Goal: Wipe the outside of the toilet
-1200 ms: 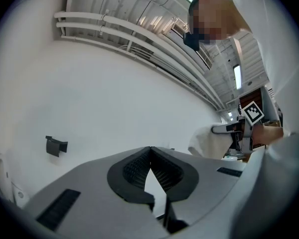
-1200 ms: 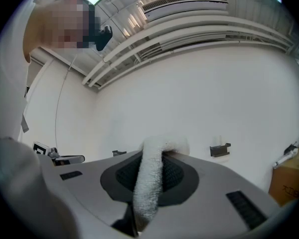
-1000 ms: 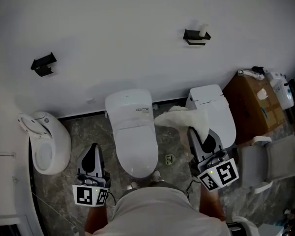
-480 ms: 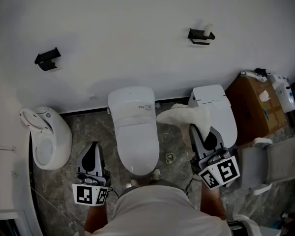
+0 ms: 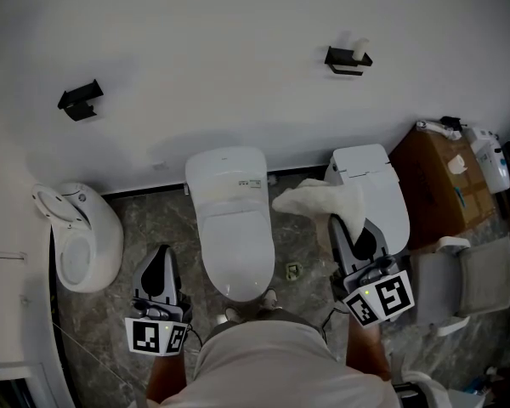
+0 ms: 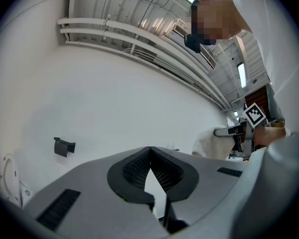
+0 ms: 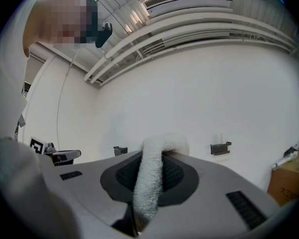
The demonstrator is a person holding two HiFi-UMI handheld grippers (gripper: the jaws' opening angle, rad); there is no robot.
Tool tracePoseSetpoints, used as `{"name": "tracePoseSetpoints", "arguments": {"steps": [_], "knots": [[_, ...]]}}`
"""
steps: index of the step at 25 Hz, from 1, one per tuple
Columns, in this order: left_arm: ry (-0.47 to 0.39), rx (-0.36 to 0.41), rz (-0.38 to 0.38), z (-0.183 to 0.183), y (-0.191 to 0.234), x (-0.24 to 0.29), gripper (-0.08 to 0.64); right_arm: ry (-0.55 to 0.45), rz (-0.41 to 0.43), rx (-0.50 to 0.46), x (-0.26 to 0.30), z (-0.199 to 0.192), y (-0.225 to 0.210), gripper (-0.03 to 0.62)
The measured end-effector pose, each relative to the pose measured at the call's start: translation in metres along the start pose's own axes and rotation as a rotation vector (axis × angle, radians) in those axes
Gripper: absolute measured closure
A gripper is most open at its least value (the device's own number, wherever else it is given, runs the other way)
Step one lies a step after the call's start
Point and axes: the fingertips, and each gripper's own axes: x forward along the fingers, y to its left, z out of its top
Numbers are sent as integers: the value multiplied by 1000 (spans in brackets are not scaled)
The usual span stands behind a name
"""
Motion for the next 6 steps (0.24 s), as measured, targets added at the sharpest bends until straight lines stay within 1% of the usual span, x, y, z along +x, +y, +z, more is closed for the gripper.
{"name": "tracePoseSetpoints", "arguments": {"steps": [6], "knots": [[-3, -1, -6, 0, -2, 5, 543, 3, -9, 3, 0, -1, -4, 522]]}}
